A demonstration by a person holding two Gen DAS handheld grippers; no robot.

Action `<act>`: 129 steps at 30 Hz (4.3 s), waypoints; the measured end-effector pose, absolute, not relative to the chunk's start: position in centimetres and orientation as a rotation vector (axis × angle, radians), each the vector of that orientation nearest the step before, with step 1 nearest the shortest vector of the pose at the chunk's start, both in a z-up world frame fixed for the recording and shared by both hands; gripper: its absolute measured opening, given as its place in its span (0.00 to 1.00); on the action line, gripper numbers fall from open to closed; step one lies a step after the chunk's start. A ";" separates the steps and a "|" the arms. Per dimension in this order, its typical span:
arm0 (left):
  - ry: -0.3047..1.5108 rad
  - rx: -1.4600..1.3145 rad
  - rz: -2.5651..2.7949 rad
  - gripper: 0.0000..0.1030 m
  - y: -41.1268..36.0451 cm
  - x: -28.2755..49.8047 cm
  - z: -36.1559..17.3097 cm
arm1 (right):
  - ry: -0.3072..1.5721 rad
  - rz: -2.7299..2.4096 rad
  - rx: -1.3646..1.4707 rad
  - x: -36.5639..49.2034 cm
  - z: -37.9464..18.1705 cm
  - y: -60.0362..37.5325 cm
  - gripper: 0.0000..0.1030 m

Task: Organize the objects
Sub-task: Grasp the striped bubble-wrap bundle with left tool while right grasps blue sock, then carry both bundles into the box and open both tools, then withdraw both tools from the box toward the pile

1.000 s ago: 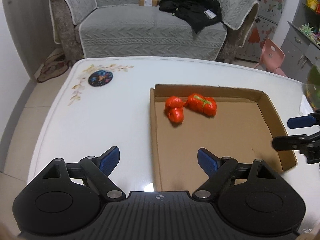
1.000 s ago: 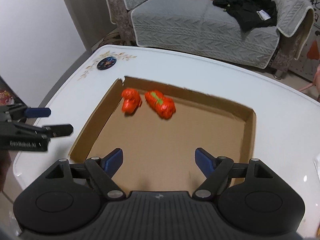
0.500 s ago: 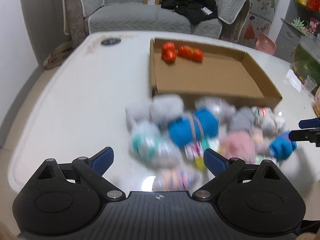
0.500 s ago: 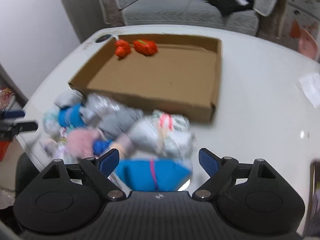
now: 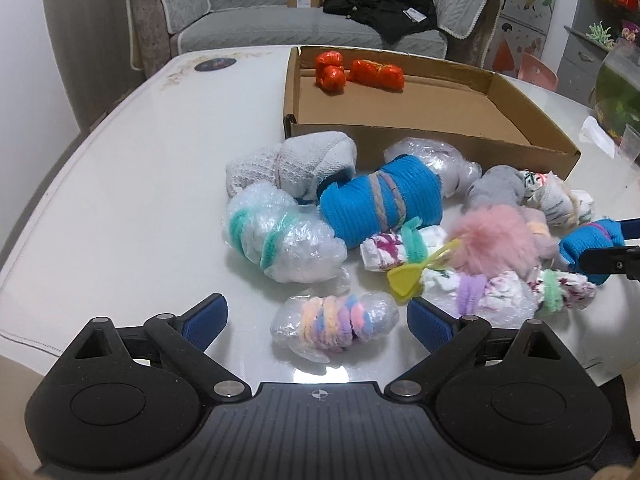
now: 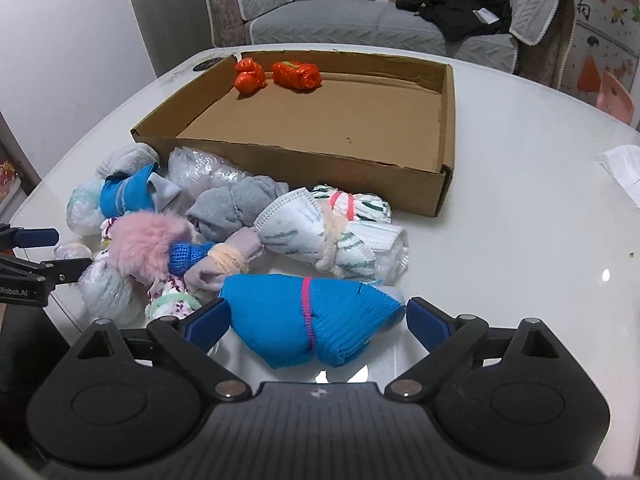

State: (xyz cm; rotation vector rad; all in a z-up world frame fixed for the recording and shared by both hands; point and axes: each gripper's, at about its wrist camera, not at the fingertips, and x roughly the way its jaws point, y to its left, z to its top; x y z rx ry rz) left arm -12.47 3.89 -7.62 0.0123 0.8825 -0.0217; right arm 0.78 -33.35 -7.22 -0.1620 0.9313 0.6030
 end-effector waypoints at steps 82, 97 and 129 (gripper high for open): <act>1.161 0.111 -0.086 0.63 0.7 18.2 -6.1 | 0.881 1.013 -0.529 20.5 -6.6 -17.7 0.83; 1.100 0.144 -0.074 0.82 0.1 17.2 -4.4 | 0.903 0.988 -0.573 20.3 -5.7 -18.3 0.90; 1.032 0.084 -0.116 0.99 5.4 -1.1 2.4 | 0.858 0.960 -0.607 8.4 -0.2 -25.7 0.93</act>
